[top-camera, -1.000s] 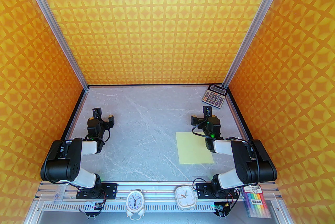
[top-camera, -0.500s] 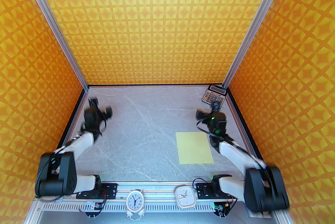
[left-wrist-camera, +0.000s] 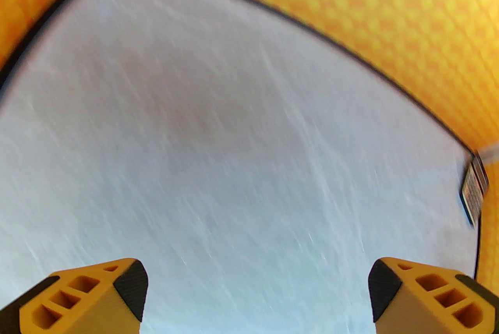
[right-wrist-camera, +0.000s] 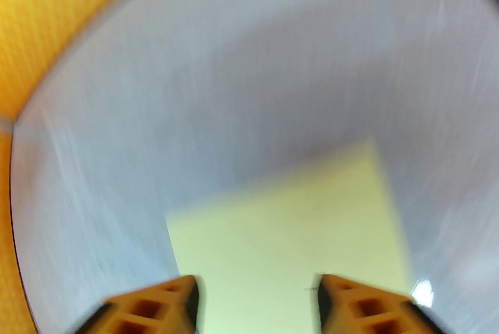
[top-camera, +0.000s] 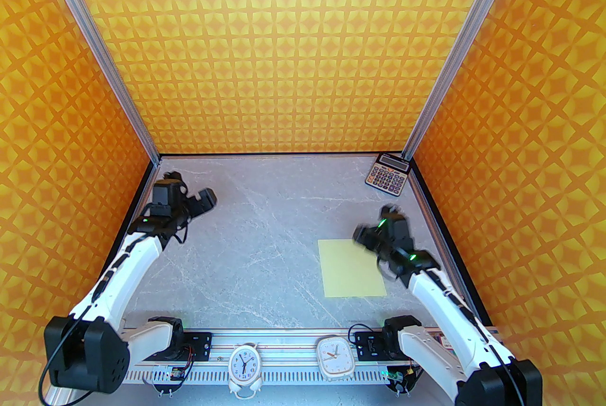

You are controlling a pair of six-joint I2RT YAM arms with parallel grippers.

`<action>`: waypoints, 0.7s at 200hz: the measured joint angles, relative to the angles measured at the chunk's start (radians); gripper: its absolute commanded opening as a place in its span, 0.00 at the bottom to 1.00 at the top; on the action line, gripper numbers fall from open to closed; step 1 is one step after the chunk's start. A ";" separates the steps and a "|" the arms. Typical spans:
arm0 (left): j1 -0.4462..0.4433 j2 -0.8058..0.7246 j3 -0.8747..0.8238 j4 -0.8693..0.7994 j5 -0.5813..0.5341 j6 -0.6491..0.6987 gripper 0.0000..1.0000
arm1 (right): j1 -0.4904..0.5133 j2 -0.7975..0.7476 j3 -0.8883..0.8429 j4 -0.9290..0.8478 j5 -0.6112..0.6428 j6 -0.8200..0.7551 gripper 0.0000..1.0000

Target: Fold a paper plane with a square sheet of paper (fold left side to right side)

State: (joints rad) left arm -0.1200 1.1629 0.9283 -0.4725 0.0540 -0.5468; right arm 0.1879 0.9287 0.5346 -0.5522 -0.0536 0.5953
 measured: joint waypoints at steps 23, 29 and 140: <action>-0.040 -0.055 -0.034 -0.030 0.006 -0.024 0.99 | 0.047 0.009 -0.081 -0.035 -0.020 0.048 0.27; -0.048 -0.068 -0.041 -0.039 0.008 -0.030 0.99 | 0.065 0.019 -0.096 -0.035 -0.026 0.061 0.27; -0.077 -0.177 -0.099 -0.102 0.014 -0.064 0.99 | 0.469 0.596 0.150 0.287 -0.080 0.212 0.11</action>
State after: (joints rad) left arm -0.1967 0.9863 0.8295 -0.5747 0.0677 -0.6109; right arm 0.6567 1.5246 0.6842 -0.2649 -0.1333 0.8078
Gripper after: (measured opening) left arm 0.989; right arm 0.144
